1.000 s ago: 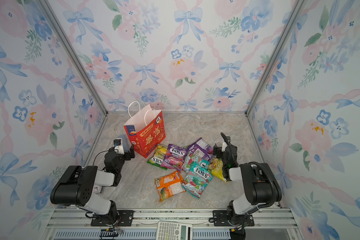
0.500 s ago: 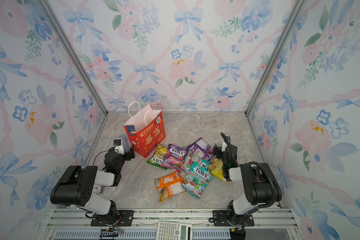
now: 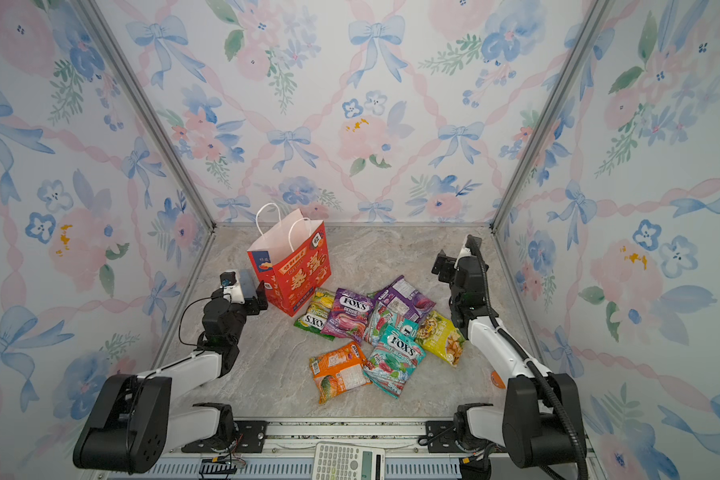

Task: Place the snacks into the paper bag
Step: 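Raise both arms, left gripper toward the paper bag handle, right toward candies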

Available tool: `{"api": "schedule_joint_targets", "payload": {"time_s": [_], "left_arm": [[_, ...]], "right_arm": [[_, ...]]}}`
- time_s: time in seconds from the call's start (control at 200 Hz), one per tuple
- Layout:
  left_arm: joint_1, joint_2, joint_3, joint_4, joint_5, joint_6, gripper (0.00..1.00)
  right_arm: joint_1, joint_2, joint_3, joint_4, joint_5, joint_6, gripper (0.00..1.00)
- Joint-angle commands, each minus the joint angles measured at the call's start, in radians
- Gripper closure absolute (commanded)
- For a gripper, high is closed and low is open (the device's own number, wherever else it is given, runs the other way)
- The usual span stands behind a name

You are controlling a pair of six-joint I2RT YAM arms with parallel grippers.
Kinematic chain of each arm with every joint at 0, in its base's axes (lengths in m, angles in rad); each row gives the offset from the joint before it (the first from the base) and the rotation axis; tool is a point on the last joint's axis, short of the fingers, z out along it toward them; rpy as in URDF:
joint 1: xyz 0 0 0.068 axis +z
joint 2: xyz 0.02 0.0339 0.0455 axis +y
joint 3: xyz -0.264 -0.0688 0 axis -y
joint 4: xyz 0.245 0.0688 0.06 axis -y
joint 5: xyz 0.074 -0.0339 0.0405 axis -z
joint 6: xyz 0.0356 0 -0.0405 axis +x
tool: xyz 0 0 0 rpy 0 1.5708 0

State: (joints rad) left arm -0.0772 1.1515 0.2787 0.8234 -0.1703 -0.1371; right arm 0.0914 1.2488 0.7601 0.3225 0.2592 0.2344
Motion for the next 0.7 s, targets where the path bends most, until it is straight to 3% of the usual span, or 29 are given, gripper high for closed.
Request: {"api": "schedule_joint_targets", "payload": {"time_s": [0.0,0.06,0.205,0.315,0.425,0.57,0.695], "left_arm": [[0.002,-0.172,-0.043,-0.116,-0.146,-0.25,0.02],[0.015,-0.265,-0.043,-0.188,-0.158,-0.309,0.02],[0.044,-0.401,0.019,-0.334,-0.106,-0.289,0.02],[0.068,-0.422,0.135,-0.476,-0.082,-0.255,0.09],[0.095,-0.383,0.292,-0.611,0.022,-0.204,0.12],[0.126,-0.229,0.585,-0.863,0.151,-0.163,0.12],[0.136,-0.069,0.804,-1.032,0.347,-0.088,0.23]], "right_arm": [[-0.053,0.019,-0.068,-0.136,-0.129,0.148,0.04],[-0.07,0.004,-0.111,-0.059,-0.202,0.172,0.04],[0.067,-0.007,0.059,-0.31,0.082,0.085,0.03],[0.109,0.057,0.241,-0.535,0.107,0.098,0.03],[0.132,0.111,0.365,-0.672,0.095,0.165,0.03],[0.168,0.123,0.375,-0.683,0.05,0.118,0.04],[0.168,0.154,0.414,-0.731,-0.014,0.124,0.03]]}}
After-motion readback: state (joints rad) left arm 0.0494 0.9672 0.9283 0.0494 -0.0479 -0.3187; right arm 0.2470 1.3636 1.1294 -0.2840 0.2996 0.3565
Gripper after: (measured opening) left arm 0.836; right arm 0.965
